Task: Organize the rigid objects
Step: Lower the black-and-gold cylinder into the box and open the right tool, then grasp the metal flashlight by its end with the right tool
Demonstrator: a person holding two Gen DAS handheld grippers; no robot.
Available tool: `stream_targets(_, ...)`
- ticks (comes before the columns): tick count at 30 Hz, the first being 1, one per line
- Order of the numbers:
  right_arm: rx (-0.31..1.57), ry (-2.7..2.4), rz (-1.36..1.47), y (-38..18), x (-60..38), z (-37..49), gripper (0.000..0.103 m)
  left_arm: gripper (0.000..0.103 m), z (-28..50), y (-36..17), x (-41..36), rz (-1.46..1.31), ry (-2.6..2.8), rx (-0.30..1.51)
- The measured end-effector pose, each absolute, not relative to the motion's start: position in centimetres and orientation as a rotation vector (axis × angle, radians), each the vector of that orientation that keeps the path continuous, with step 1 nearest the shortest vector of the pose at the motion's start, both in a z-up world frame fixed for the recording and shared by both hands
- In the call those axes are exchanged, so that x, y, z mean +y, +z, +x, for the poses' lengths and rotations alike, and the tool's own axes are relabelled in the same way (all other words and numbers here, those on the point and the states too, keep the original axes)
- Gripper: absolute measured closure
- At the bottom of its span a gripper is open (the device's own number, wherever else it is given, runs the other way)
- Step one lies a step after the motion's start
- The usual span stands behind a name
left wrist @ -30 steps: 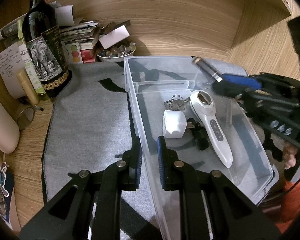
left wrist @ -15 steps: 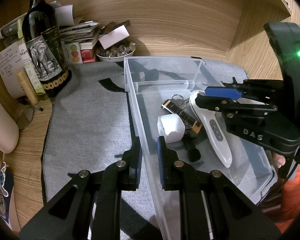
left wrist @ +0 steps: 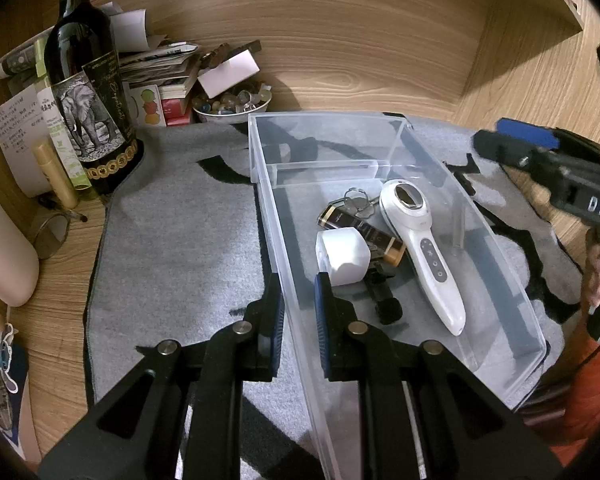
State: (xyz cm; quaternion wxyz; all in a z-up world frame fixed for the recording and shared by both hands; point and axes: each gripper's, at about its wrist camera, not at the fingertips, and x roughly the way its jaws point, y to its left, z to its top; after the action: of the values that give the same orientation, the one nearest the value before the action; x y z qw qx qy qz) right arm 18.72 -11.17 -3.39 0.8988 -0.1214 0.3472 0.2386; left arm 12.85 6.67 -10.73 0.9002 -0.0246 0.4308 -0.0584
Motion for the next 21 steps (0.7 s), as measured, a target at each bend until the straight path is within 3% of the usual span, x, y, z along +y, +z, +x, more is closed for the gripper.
stream_targets(6, 0.735, 0.381, -0.233, -3.7, -14.6, 19.4, 0.043, 0.088, 12.8, -10.7, 6.6, -0.050, -0.121, 0.891)
stream_targets(21, 0.995, 0.337, -0.154, -11.4, -16.4, 22.6, 0.043, 0.088, 12.8, -10.8, 6.6, -0.050, -0.121, 0.891)
